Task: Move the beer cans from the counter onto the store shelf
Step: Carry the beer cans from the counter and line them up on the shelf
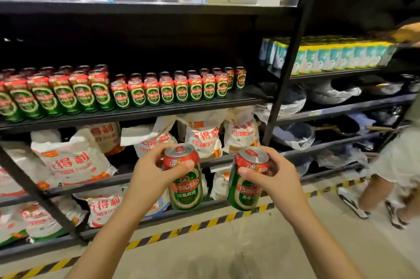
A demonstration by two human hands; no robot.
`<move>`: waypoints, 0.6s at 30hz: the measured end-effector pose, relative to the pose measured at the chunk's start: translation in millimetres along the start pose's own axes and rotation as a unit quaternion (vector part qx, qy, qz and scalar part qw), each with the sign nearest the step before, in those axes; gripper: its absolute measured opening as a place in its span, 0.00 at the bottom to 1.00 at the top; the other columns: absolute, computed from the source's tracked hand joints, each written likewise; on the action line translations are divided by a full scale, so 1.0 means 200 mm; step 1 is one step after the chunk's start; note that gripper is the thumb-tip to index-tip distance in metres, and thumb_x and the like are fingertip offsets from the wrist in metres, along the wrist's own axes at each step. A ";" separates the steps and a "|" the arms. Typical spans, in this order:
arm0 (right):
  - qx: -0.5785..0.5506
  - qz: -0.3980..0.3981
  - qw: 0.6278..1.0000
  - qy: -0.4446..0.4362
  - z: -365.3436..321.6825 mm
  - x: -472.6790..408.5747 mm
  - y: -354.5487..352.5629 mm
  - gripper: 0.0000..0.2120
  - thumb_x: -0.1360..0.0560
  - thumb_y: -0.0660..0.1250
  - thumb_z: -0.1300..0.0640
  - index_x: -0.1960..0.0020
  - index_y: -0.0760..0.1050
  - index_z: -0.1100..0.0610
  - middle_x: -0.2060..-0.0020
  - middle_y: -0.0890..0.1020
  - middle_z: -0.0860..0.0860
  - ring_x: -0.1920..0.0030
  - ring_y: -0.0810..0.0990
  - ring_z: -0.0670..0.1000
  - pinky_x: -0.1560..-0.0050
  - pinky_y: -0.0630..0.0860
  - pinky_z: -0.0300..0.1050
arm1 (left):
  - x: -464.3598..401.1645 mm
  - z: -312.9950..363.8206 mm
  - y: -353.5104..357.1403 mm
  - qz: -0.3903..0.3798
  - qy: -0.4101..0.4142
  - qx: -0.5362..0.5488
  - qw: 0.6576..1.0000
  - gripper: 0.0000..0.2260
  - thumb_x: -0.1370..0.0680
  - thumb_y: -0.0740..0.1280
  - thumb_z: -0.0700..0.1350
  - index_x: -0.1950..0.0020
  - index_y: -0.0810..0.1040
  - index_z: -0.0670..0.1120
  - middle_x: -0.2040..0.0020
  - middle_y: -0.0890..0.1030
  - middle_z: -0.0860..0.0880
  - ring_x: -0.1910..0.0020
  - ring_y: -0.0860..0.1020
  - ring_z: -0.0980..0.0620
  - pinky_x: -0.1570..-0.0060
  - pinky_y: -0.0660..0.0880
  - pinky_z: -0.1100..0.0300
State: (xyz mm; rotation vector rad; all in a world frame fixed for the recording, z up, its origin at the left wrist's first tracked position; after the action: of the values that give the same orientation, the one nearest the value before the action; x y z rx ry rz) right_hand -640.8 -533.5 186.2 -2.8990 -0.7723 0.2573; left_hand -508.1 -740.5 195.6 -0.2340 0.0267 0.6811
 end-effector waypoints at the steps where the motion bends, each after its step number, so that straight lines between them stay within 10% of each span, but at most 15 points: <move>1: 0.000 0.000 1.000 0.003 0.02 -0.09 -0.02 0.19 0.37 0.77 0.56 0.49 0.77 0.45 0.54 0.83 0.44 0.54 0.81 0.40 0.57 0.76 0.36 | -0.09 -0.01 0.02 0.003 -0.002 -0.007 1.000 0.18 0.37 0.79 0.49 0.52 0.77 0.59 0.54 0.82 0.56 0.54 0.80 0.58 0.56 0.77 0.59; 8: 0.003 0.020 1.000 0.001 0.20 -0.74 -0.17 0.20 0.37 0.78 0.58 0.48 0.77 0.46 0.54 0.83 0.44 0.53 0.82 0.41 0.59 0.78 0.34 | -0.78 -0.12 0.28 0.007 0.015 -0.022 1.000 0.14 0.33 0.76 0.44 0.51 0.77 0.54 0.52 0.81 0.54 0.54 0.80 0.58 0.60 0.75 0.62; 13: -0.003 0.037 0.999 0.000 0.27 -1.20 -0.30 0.21 0.37 0.78 0.59 0.47 0.77 0.49 0.54 0.84 0.46 0.54 0.82 0.43 0.59 0.79 0.36 | -1.26 -0.13 0.51 -0.011 0.015 -0.020 1.000 0.23 0.44 0.76 0.60 0.51 0.77 0.58 0.55 0.82 0.56 0.57 0.80 0.61 0.58 0.77 0.61; 18: -0.005 0.040 0.999 0.000 0.35 -1.56 -0.42 0.19 0.37 0.77 0.60 0.49 0.77 0.48 0.57 0.84 0.43 0.55 0.82 0.41 0.61 0.78 0.33 | -1.60 -0.09 0.78 -0.029 0.027 -0.024 0.999 0.15 0.34 0.76 0.49 0.51 0.76 0.58 0.53 0.81 0.56 0.55 0.80 0.61 0.59 0.76 0.64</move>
State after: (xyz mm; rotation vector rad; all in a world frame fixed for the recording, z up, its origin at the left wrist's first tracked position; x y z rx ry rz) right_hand -960.6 -612.8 173.4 -2.9437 -0.6619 0.2634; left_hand -853.4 -826.0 178.0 -0.2984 0.0550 0.6187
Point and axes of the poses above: each hand's wrist, its own x-axis away from the middle knuckle, its own y-axis out of the palm, z = x × y, the point moved 4 cm from there along -x, towards the middle knuckle
